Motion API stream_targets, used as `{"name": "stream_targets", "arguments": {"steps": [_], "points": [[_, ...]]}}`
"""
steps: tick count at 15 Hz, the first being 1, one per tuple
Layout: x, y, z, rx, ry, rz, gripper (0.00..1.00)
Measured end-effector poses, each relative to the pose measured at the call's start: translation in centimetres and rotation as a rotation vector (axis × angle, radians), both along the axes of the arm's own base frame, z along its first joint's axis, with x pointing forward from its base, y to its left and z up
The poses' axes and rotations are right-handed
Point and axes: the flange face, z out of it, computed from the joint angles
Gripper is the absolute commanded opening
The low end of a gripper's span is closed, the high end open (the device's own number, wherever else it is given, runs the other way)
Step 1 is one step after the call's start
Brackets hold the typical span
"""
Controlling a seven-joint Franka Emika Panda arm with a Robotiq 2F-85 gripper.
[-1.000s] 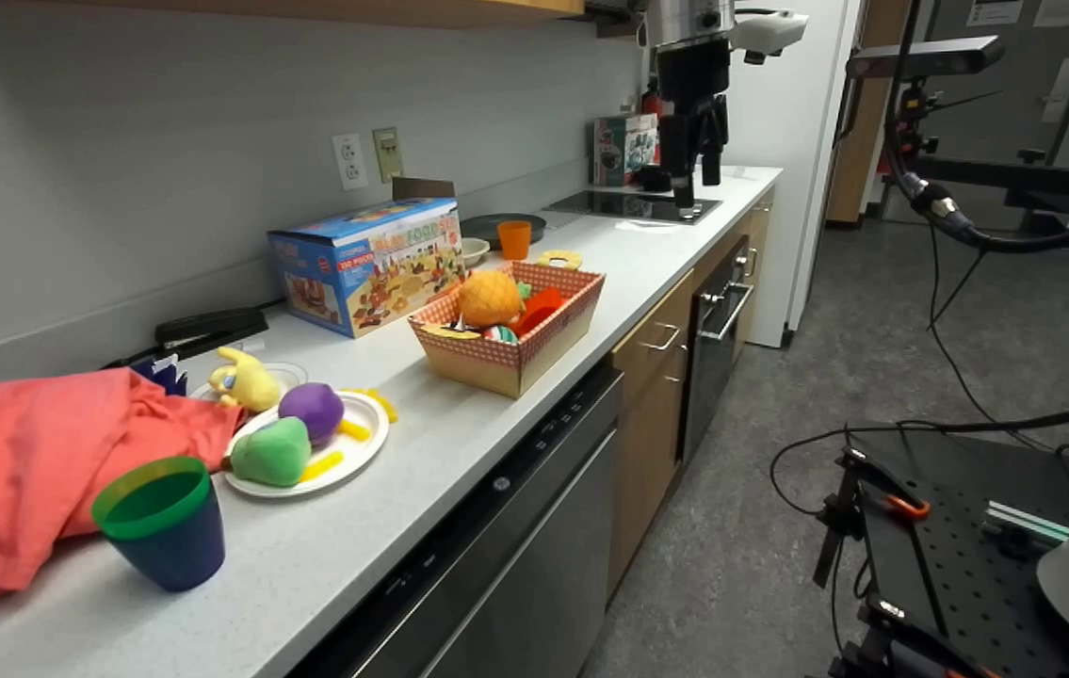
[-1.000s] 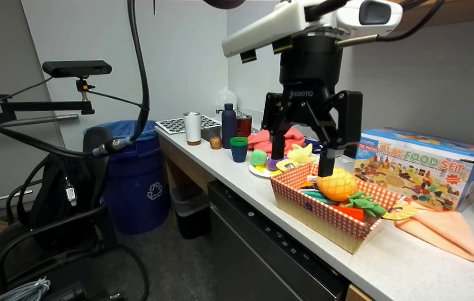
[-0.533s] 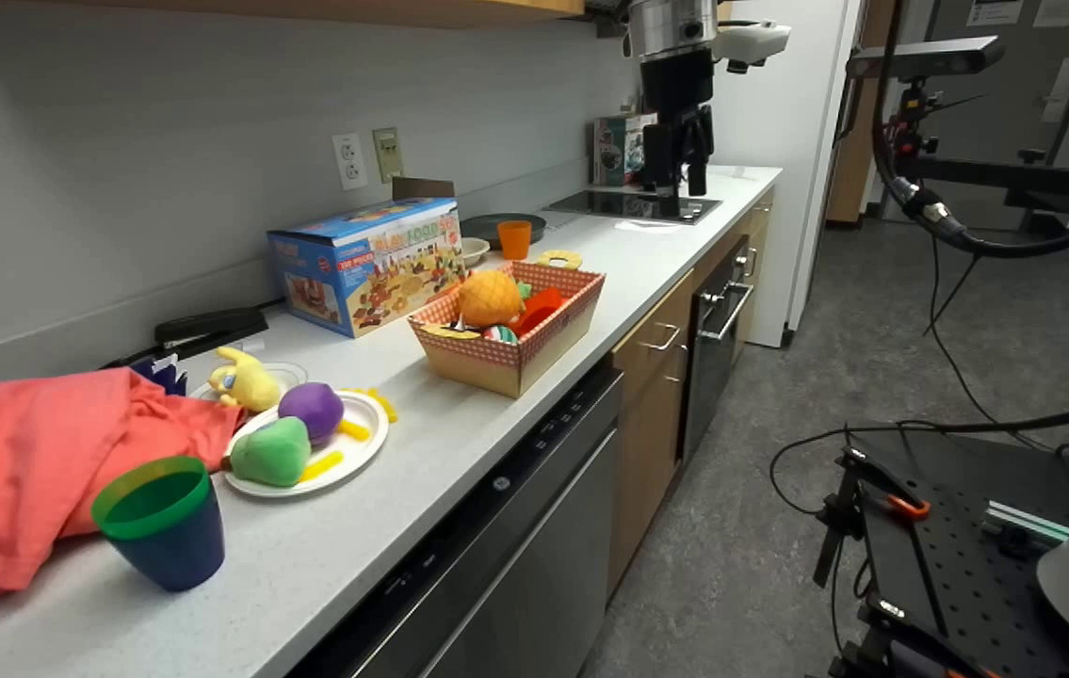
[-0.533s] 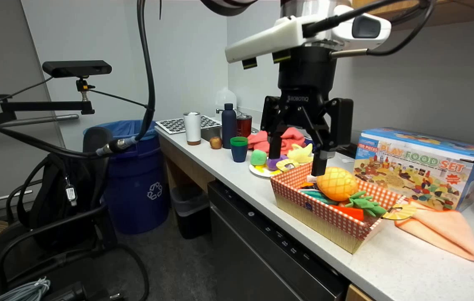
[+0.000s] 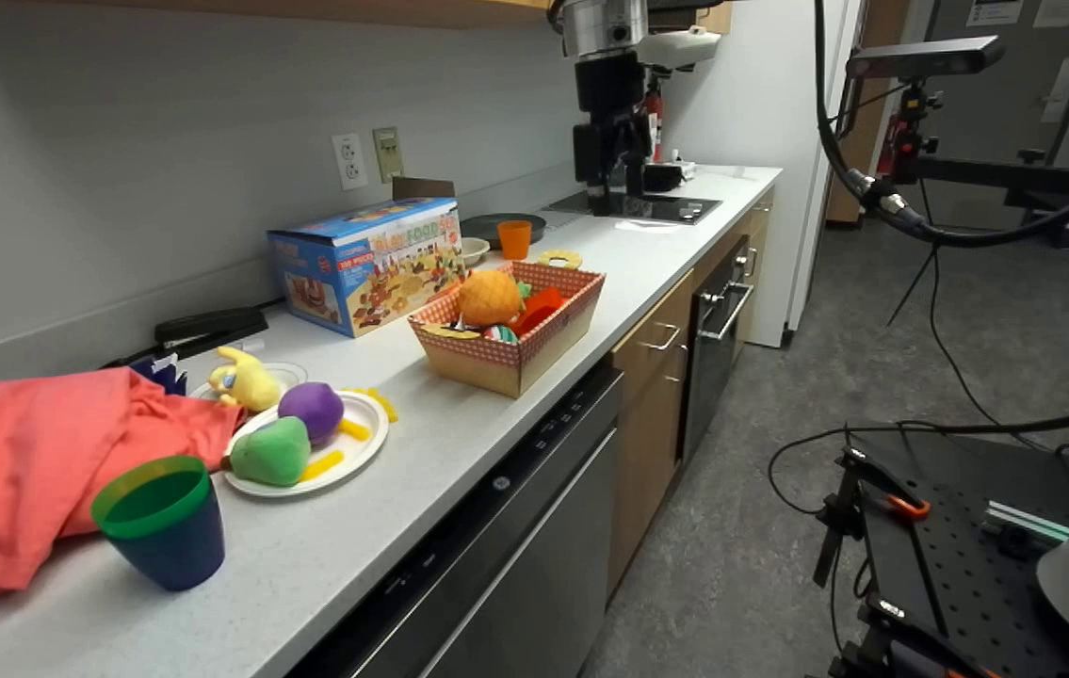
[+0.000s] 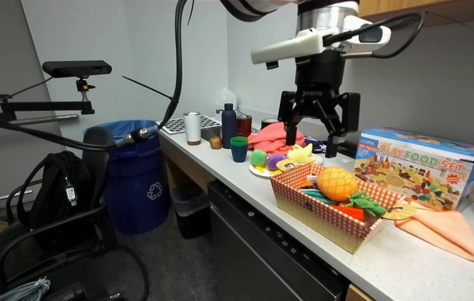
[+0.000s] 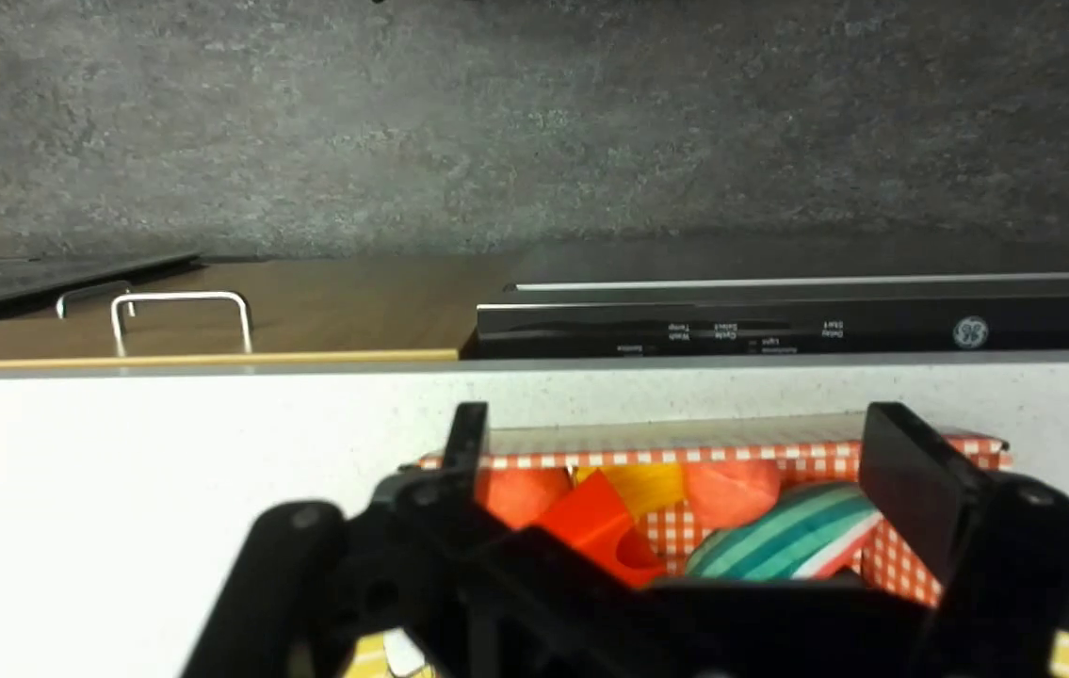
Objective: Remove the toy pineapple from the fruit box and put it on the counter
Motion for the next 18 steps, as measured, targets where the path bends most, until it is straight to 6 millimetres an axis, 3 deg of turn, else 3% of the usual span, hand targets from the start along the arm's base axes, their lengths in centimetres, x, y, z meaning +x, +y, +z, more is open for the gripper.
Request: {"name": "stream_targets", "arguments": {"steps": [5,11,18], "points": [[5.3,-0.5,-1.4,0.023,-0.067,-0.026,1.0],[11.4,0.0,-5.3,0.051,-0.165,-0.109,1.0],[15.2,1.0,-9.2,0.049,-0.208,-0.155,1.0]]}}
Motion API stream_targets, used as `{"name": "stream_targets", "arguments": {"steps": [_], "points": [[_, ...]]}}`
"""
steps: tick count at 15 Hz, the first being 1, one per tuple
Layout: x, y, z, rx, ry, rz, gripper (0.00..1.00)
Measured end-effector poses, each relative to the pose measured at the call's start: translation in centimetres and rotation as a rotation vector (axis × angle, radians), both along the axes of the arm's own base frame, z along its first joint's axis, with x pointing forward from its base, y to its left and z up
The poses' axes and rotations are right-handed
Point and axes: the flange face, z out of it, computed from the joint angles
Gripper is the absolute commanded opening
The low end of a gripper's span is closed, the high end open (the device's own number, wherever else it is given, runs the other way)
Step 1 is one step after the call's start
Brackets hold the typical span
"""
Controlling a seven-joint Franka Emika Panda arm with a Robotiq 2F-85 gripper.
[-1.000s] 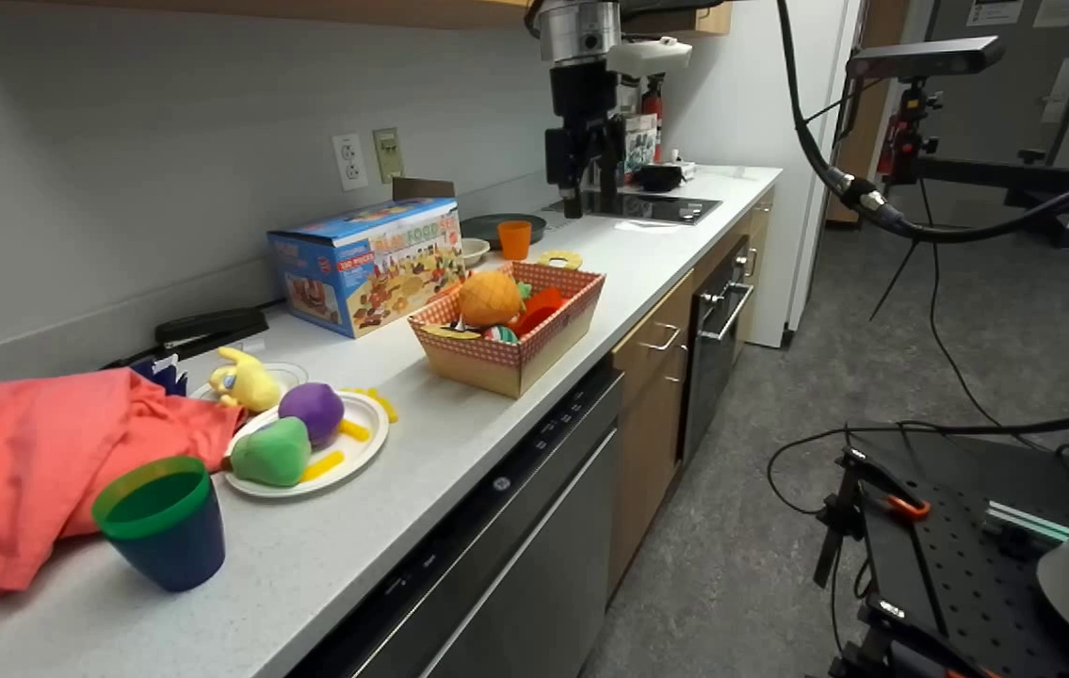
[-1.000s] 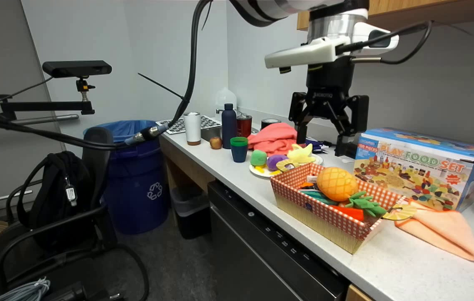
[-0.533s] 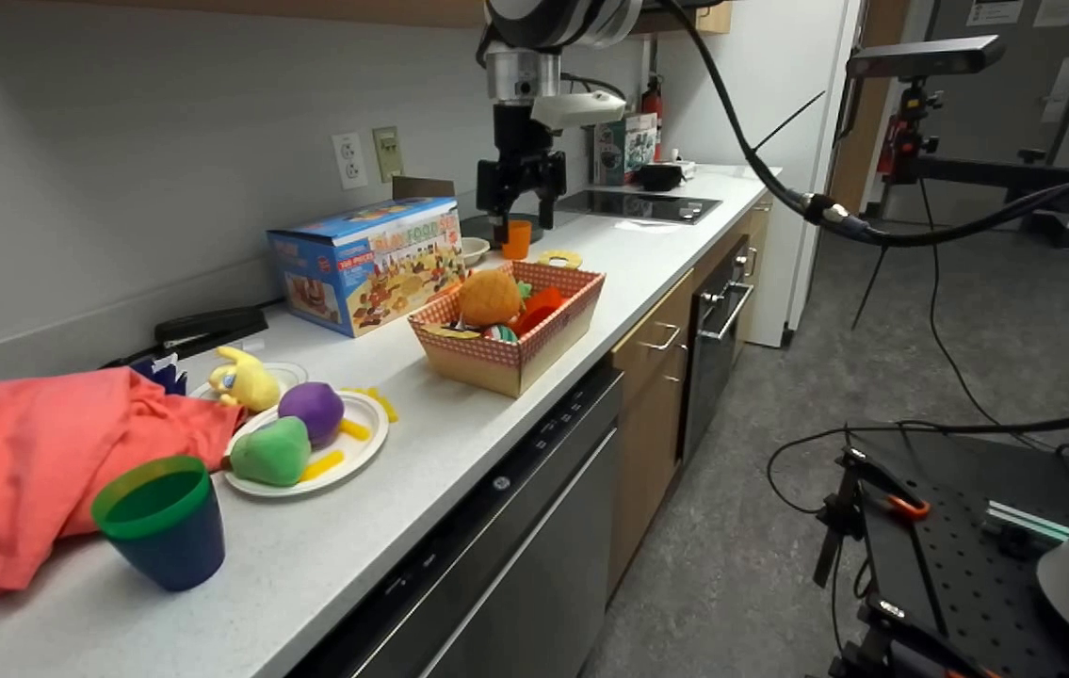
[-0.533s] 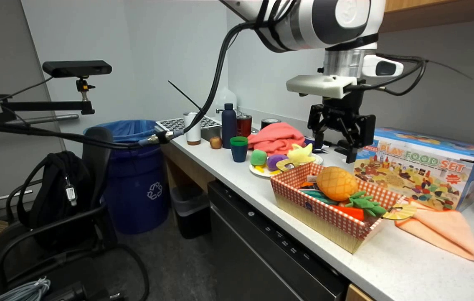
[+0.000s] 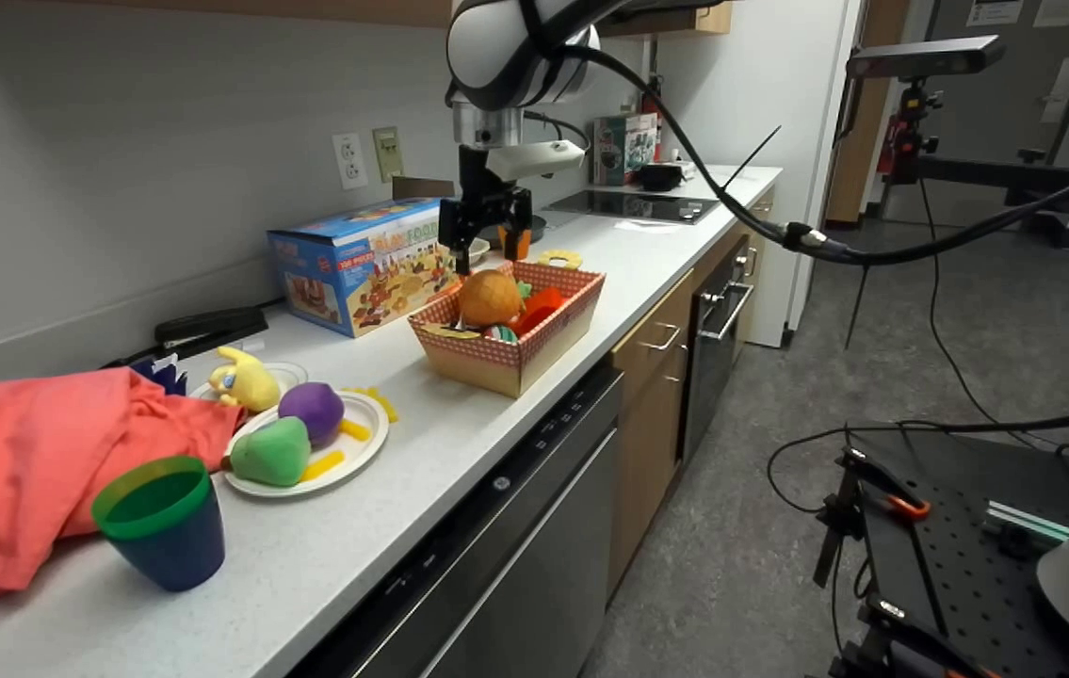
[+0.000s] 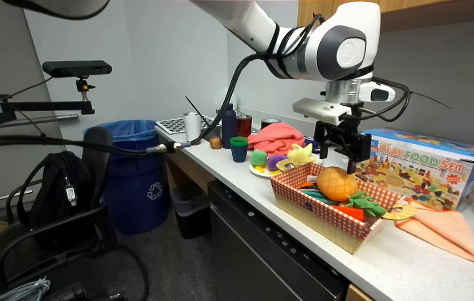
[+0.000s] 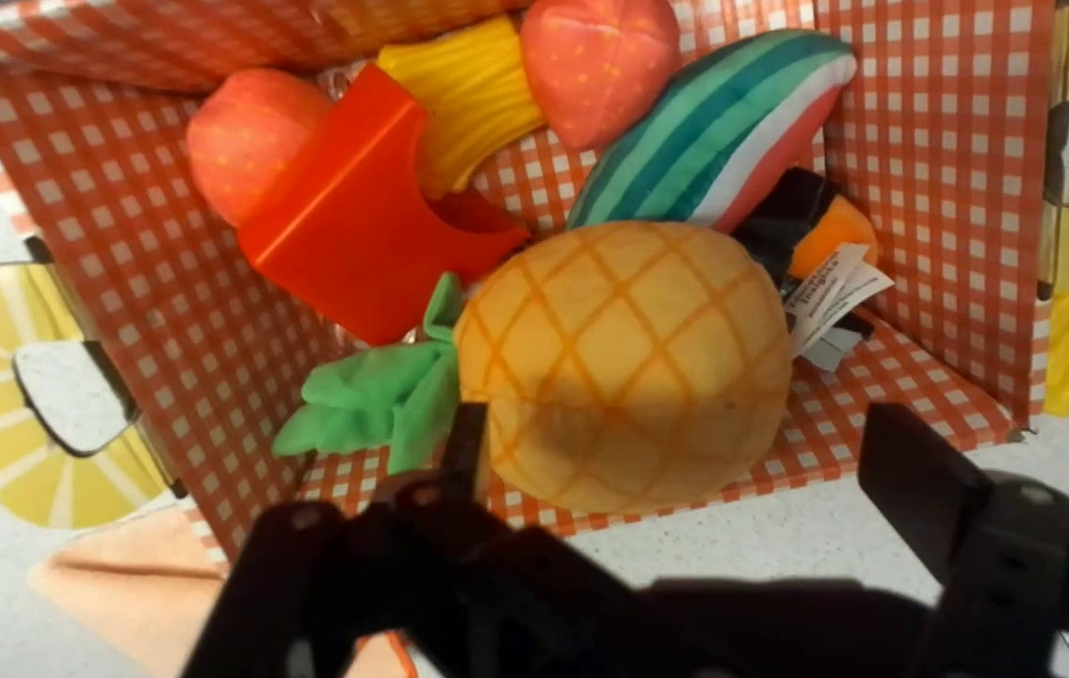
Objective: Remove the toy pineapple from the fruit box and put it on the counter
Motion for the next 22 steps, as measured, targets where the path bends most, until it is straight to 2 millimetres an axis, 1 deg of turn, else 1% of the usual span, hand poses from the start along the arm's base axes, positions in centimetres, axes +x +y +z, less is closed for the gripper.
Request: {"name": "stream_targets", "arguments": {"steps": [3,7,22], "points": [[0.73,0.14,-0.61,-0.001,-0.004,-0.001,1.0],[1.19,0.3,-0.93,0.0,-0.006,0.0,1.0],[1.27,0.34,-0.98,0.0,-0.007,-0.001,1.0]]}}
